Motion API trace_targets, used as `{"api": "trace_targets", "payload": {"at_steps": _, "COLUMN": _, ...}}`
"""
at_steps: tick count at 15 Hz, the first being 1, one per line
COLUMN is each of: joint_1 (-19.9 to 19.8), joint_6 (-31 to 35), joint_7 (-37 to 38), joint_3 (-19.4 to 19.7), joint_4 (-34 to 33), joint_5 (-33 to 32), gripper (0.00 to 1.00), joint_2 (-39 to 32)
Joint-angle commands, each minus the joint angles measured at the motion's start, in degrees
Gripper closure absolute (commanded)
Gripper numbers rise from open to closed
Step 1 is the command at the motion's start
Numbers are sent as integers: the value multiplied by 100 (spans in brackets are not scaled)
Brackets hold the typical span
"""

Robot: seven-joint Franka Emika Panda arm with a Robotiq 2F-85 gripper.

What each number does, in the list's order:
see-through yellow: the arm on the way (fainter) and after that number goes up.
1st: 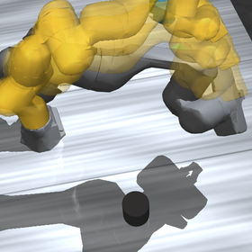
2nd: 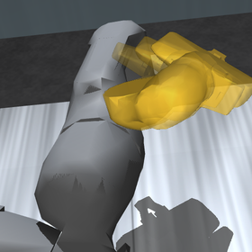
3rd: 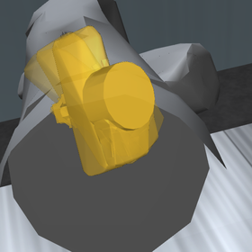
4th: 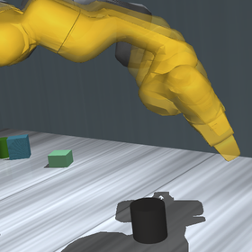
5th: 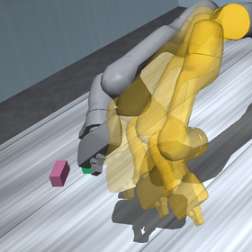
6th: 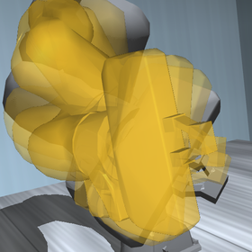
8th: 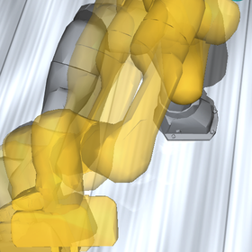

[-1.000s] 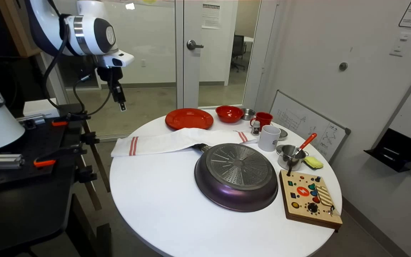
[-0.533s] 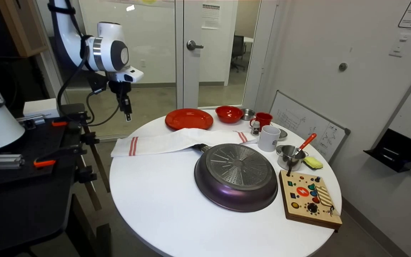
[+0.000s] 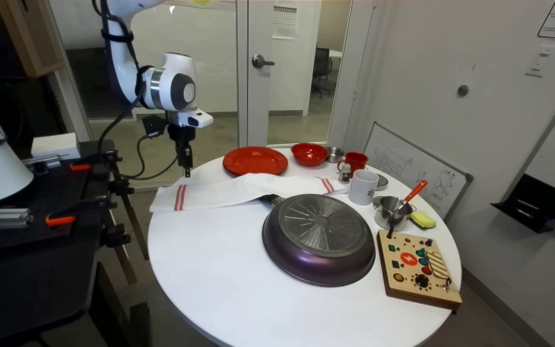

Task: Fold the towel on the table

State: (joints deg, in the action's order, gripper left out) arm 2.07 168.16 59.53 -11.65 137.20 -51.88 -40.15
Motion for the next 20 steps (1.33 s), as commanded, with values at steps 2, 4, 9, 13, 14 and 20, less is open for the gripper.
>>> {"api": "trace_targets", "payload": {"at_steps": 2, "joint_1": -489, "joint_6": -176, "joint_7": -310, "joint_3": -129, "joint_4": -422, "joint_5": 349, "gripper": 0, "joint_2": -506}}
{"api": "trace_targets", "payload": {"at_steps": 4, "joint_1": -782, "joint_6": -145, "joint_7": -457, "joint_3": -210, "joint_4": -536, "joint_5": 472, "gripper": 0, "joint_2": -760}}
{"api": "trace_targets", "payload": {"at_steps": 9, "joint_1": -1516, "joint_6": -102, "joint_7": -835, "joint_3": -513, "joint_4": -686, "joint_5": 673, "gripper": 0, "joint_2": -1234}}
{"api": "trace_targets", "payload": {"at_steps": 13, "joint_1": -784, "joint_6": 1, "joint_7": -2414, "joint_3": -210, "joint_4": -613, "joint_5": 2888, "gripper": 0, "joint_2": -1068}}
{"api": "trace_targets", "payload": {"at_steps": 14, "joint_1": -525, "joint_6": -35, "joint_7": -2728, "joint_3": -151, "joint_4": -606, "joint_5": 3356, "gripper": 0, "joint_2": -998}}
{"api": "trace_targets", "payload": {"at_steps": 20, "joint_1": 1481, "joint_6": -413, "joint_7": -3105, "joint_3": 878, "joint_4": -784, "joint_5": 4781, "gripper": 0, "joint_2": -811}}
